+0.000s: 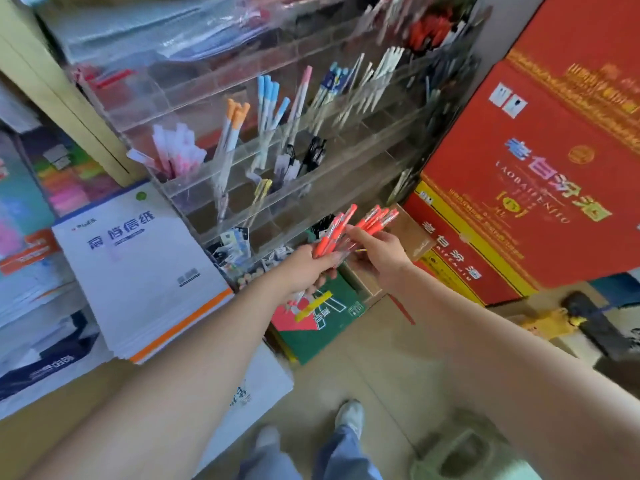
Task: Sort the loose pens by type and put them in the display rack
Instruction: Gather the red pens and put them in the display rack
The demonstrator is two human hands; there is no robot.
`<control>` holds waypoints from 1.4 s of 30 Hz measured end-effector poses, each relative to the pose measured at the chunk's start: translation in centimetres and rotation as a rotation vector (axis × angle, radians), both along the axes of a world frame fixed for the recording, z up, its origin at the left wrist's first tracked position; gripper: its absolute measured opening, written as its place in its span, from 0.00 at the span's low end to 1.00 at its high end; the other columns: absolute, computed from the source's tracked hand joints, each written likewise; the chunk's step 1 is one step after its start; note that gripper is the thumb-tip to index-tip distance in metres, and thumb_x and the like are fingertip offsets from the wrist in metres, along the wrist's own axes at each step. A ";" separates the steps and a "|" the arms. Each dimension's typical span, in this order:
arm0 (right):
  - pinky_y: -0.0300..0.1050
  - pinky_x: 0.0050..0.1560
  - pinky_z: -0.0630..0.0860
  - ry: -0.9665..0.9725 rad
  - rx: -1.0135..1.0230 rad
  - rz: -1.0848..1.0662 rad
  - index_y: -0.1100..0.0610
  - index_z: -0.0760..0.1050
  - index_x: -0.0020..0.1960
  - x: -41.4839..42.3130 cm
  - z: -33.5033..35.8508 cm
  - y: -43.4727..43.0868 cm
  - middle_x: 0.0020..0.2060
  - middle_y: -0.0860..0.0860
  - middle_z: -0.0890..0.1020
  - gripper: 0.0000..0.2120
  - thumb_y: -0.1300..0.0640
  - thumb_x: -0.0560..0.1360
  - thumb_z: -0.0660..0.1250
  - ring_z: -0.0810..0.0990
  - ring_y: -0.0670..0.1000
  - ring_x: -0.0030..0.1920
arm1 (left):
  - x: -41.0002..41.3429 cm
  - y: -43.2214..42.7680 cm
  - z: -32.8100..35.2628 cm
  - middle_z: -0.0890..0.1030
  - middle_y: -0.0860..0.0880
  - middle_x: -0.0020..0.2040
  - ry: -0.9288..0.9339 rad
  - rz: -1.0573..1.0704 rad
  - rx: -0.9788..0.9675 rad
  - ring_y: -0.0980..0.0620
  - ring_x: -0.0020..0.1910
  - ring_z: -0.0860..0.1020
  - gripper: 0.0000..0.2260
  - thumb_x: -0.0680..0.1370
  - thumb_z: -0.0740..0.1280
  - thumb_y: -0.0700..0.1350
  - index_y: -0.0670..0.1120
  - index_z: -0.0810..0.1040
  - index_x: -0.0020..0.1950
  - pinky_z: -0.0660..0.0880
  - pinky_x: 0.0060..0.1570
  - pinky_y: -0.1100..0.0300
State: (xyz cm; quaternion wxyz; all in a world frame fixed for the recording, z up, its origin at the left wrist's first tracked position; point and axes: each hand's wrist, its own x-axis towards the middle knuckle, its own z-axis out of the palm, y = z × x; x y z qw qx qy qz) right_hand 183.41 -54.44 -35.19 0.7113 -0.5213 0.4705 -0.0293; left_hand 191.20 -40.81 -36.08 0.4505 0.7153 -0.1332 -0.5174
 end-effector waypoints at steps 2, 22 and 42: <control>0.40 0.29 0.74 0.008 -0.026 0.040 0.60 0.78 0.46 1.6 -0.3 -2.1 0.34 0.54 0.80 0.10 0.54 0.72 0.74 0.75 0.48 0.27 | 1.0 -1.8 0.2 0.79 0.48 0.40 0.019 0.056 -0.003 0.55 0.31 0.72 0.07 0.80 0.64 0.49 0.47 0.75 0.53 0.63 0.26 0.63; 0.58 0.54 0.80 -0.042 -0.260 -0.053 0.55 0.79 0.39 19.6 -3.0 -16.2 0.40 0.54 0.85 0.07 0.53 0.70 0.75 0.83 0.54 0.42 | 13.1 -9.0 -2.2 0.78 0.48 0.37 -0.509 0.191 0.283 0.48 0.36 0.77 0.08 0.79 0.66 0.49 0.46 0.77 0.53 0.70 0.35 0.58; 0.38 0.38 0.70 -0.092 -0.321 0.480 0.55 0.69 0.55 18.4 -3.0 -19.0 0.44 0.48 0.77 0.20 0.45 0.72 0.72 0.74 0.45 0.37 | 11.5 -14.1 -0.8 0.79 0.45 0.41 -0.421 0.382 0.354 0.47 0.40 0.76 0.06 0.77 0.68 0.47 0.45 0.76 0.50 0.68 0.39 0.59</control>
